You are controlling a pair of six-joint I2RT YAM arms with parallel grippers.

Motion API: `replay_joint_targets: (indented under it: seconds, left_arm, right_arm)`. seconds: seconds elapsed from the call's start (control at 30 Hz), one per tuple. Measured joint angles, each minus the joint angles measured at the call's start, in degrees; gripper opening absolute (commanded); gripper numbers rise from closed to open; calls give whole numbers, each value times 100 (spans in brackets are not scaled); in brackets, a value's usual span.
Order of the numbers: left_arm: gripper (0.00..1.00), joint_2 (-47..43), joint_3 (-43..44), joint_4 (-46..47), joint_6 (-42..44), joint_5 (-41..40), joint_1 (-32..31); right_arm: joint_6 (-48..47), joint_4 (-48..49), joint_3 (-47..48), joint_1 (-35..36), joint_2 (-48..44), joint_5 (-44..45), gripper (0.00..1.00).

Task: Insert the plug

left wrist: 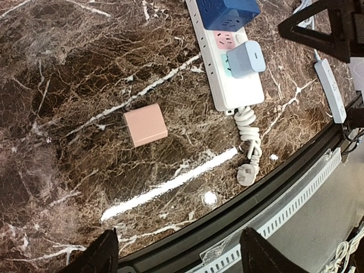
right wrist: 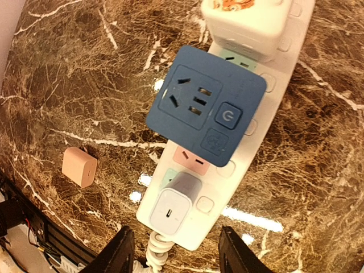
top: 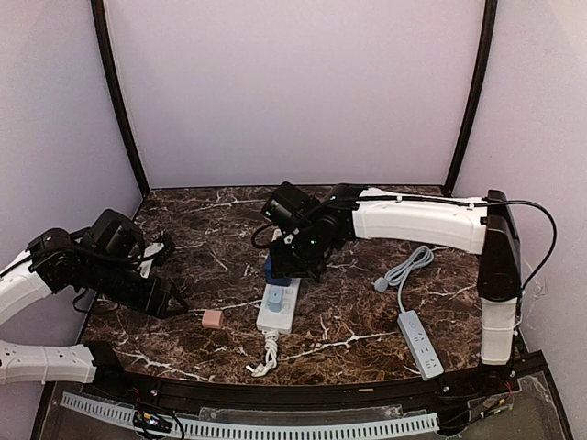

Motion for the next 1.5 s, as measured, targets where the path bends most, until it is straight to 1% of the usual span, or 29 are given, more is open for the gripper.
replay_joint_targets:
  seconds: [0.17,0.33,0.5,0.6,0.67,0.77,0.97,1.13,1.33,1.5]
  left_arm:
    - [76,339,-87,17,203,195,0]
    - [80,763,-24,101,664,396,0]
    - [81,1486,509,155,960,498,2]
    - [81,1934,811,186,988,380,7]
    - [81,2188,861,201,905,181,17]
    - [77,2365,743,319,715,48,59]
    - [66,2586,85,654,129,-11,205]
    - [63,2881,-284,1082,-223,125,240]
    - [55,3252,-428,1639,-354,286,291]
    - [47,3648,-413,1989,-299,345,487]
  right_arm:
    - [-229,-407,61,0,-306,319,61]
    - [-472,-695,24,0,-739,599,68]
    - [-608,-859,-227,0,-1233,822,70]
    - [-634,-988,-426,0,-1458,935,71]
    - [-638,-1029,-551,0,-1554,986,71]
    - [-621,-1091,-780,0,-1709,1036,71]
    - [-579,-1169,-1093,0,-1926,1106,73]
    - [-579,-1226,-1266,-2,-2111,1123,73]
    - [-577,-1241,-1370,-2,-2168,1123,73]
    - [-553,-1255,-1499,-2,-2347,1123,73]
